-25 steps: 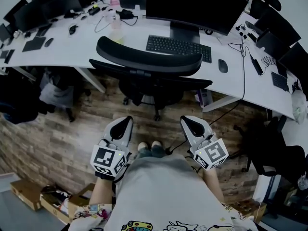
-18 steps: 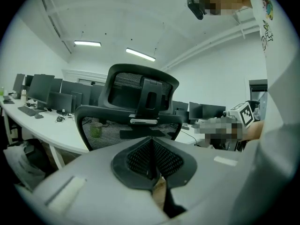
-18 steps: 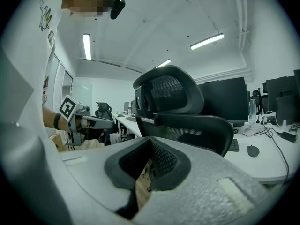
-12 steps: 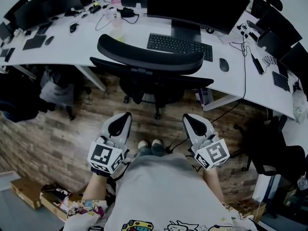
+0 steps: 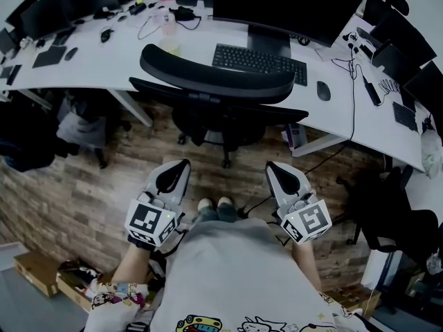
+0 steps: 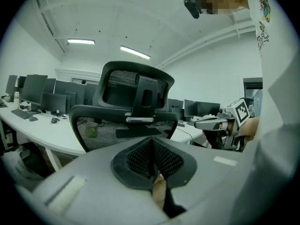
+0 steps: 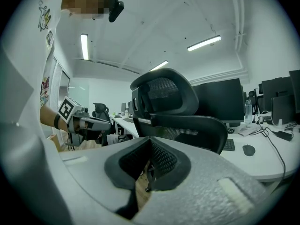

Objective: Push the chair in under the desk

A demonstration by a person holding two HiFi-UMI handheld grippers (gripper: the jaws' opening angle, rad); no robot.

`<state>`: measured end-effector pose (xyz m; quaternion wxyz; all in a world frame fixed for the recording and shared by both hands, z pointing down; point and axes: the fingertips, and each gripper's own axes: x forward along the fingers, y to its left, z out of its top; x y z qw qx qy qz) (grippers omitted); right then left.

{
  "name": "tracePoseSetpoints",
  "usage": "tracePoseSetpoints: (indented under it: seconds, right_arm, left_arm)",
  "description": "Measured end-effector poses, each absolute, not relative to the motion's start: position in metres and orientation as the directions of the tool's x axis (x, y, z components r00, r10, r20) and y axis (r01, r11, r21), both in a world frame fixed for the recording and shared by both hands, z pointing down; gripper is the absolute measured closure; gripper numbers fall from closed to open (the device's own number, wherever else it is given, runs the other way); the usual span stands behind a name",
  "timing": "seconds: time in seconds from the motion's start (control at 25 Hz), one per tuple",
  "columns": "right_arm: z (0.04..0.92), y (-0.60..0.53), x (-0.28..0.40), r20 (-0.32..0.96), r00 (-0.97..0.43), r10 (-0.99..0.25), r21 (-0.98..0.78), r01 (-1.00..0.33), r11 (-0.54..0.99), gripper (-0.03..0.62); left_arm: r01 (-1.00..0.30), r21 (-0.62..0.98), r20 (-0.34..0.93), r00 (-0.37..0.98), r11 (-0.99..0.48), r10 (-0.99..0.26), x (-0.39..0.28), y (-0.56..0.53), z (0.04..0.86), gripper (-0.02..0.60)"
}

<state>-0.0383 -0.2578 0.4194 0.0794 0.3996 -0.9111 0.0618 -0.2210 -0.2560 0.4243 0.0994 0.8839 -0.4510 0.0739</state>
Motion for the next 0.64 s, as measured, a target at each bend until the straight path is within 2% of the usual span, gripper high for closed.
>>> tracePoseSetpoints:
  seconds: [0.64]
  right_arm:
    - [0.42, -0.258, -0.028, 0.184, -0.65, -0.737, -0.044, -0.755, 0.655, 0.594]
  left_arm:
    - [-0.785, 0.079, 0.228, 0.614, -0.614, -0.756, -0.209, -0.262, 0.433, 0.571]
